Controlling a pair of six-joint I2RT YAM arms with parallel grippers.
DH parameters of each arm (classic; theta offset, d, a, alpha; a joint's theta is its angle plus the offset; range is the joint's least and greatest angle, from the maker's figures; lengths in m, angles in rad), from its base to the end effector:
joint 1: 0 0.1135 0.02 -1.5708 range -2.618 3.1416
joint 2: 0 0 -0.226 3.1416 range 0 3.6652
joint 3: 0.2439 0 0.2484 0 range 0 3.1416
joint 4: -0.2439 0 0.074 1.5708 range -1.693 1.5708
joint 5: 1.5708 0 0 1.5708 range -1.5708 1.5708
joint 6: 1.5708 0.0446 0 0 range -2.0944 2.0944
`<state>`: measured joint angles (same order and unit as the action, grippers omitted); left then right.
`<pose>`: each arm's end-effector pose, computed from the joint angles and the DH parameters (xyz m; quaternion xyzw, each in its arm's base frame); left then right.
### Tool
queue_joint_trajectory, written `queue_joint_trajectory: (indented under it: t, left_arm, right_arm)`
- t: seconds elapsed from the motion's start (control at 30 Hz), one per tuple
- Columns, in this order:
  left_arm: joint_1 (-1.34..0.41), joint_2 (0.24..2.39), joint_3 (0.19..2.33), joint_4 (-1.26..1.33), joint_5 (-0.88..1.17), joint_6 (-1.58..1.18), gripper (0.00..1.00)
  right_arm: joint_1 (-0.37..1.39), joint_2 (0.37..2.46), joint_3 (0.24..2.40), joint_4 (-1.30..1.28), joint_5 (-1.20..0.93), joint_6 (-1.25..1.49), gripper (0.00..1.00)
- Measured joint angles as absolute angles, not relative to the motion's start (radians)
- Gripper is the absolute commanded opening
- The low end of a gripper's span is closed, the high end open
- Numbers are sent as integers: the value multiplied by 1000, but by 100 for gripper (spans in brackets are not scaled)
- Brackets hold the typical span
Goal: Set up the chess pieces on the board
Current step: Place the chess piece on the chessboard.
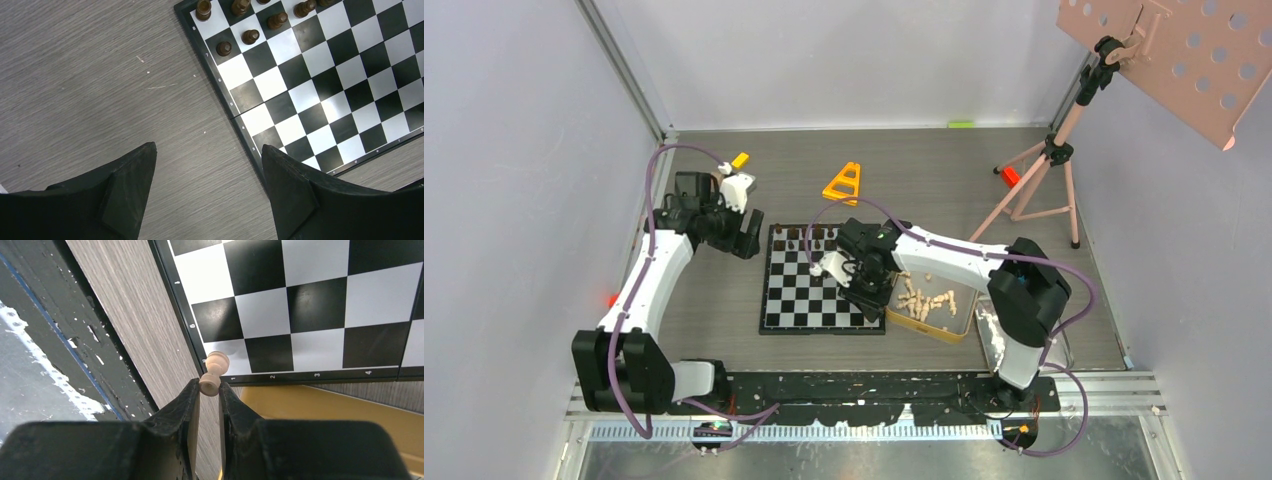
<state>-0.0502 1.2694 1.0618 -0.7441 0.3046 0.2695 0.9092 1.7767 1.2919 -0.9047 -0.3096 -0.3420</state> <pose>0.2678 -0.0268 0.2434 0.1955 0.9221 -0.1107 0.3151 0.1911 0.2675 0.1609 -0.5875 0.7895 0.1724 0.0429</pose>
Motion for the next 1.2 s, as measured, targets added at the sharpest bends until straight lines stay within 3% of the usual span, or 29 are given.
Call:
queue_joint_trajectory:
  t: [0.57, 0.63, 0.7, 0.73, 0.8, 1.0, 1.2]
  left_arm:
    - [-50, 1256, 1057, -738, 302, 273, 80]
    - [-50, 1256, 1057, -737, 301, 273, 80]
    - [-50, 1256, 1056, -737, 300, 273, 80]
    - [-50, 1256, 1056, -737, 300, 273, 80]
    - [-50, 1256, 1056, -737, 298, 273, 80]
    - [-50, 1256, 1056, -737, 297, 273, 80]
    - [-50, 1256, 1056, -737, 297, 274, 80]
  right_arm:
    - [911, 1807, 1275, -891, -278, -360, 2]
    - [911, 1807, 1274, -890, -278, -360, 8]
    - [911, 1807, 1273, -889, -278, -360, 20]
    - [911, 1807, 1272, -888, -278, -360, 33]
    - [911, 1807, 1272, -887, -279, -358, 47]
    - [907, 1799, 1268, -889, -271, -350, 63]
    - [806, 1714, 1324, -922, -322, -337, 66]
